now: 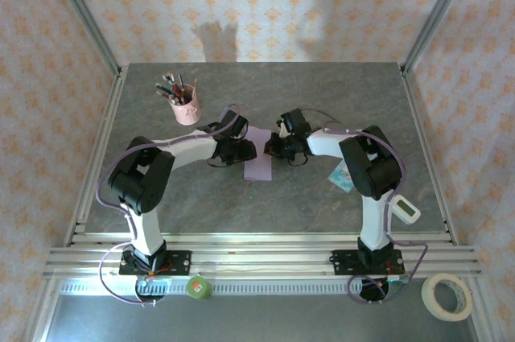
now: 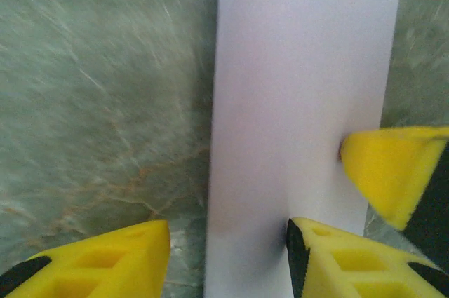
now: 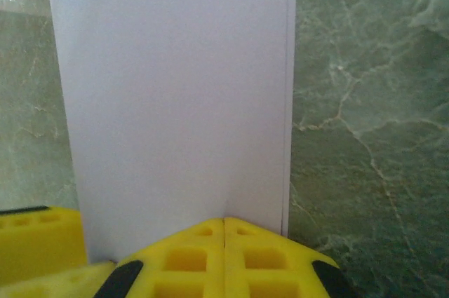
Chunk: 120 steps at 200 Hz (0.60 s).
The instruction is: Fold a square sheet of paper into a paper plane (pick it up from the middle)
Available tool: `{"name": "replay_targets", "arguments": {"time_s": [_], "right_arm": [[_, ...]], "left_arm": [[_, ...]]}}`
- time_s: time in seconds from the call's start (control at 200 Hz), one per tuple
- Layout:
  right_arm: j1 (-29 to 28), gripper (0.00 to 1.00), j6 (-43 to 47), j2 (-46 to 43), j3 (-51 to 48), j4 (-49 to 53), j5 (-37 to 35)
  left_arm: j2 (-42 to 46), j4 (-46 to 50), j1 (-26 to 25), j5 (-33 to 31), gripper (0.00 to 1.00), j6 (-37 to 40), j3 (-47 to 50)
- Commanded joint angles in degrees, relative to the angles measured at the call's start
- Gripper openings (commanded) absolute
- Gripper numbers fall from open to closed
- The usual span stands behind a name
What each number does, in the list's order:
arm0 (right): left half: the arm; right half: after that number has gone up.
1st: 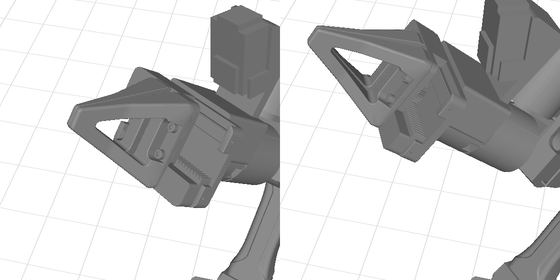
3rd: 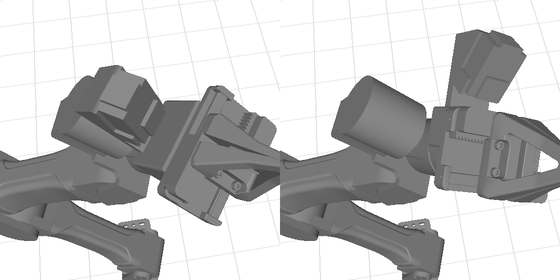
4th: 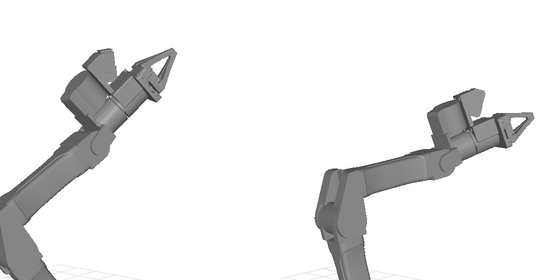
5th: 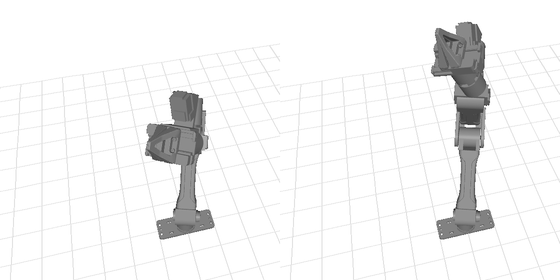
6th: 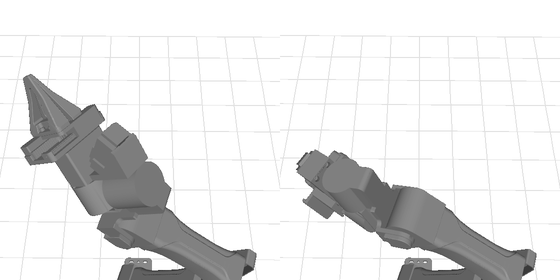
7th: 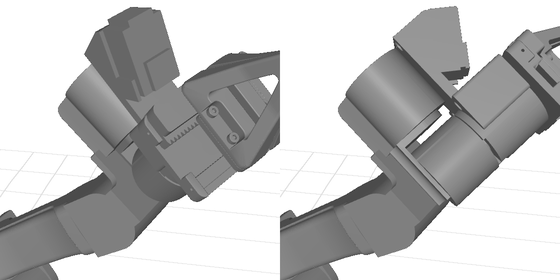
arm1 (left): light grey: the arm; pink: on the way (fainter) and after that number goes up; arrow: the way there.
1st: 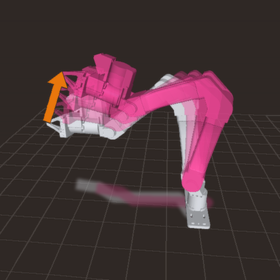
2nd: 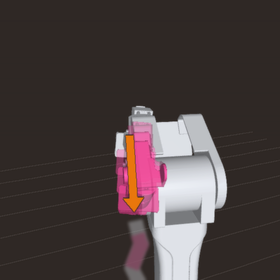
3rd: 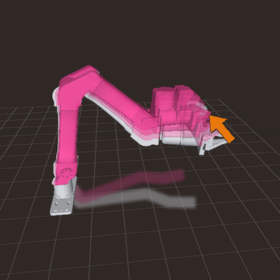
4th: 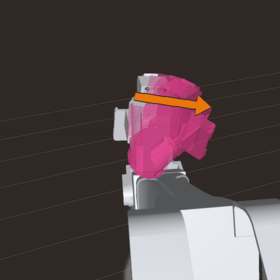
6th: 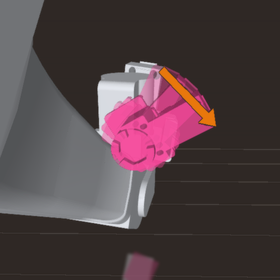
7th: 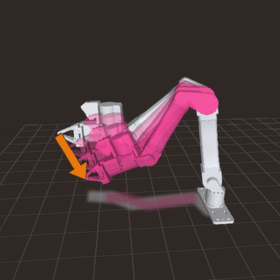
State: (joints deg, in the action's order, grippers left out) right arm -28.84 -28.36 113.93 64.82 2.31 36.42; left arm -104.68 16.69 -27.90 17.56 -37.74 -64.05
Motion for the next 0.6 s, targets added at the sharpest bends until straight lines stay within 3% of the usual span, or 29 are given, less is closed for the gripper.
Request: {"name": "replay_targets", "arguments": {"time_s": [0.0,0.125,0.255,0.485,0.596], "right_arm": [[0.3,0.00,5.2,5.9,-0.9,13.1,-9.3],[0.3,0.00,7.3,6.5,-0.3,14.5,-9.6],[0.4,0.00,7.6,6.9,-0.4,14.8,-9.7],[0.3,0.00,7.1,7.6,-1.1,14.3,-9.4],[0.3,0.00,6.9,7.6,-1.2,14.3,-9.5]], "left_arm": [[5.5,-2.8,1.7,-0.8,0.52,-1.9,-1.2],[5.1,-9.3,1.6,6.6,0.44,-4.1,-0.3],[2.7,-17.3,1.4,13.4,0.27,-8.3,1.7],[-2.0,-16.2,0.7,14.2,0.00,-7.9,-0.6],[-4.1,-12.8,0.2,12.3,0.00,-6.5,-2.2]]}}
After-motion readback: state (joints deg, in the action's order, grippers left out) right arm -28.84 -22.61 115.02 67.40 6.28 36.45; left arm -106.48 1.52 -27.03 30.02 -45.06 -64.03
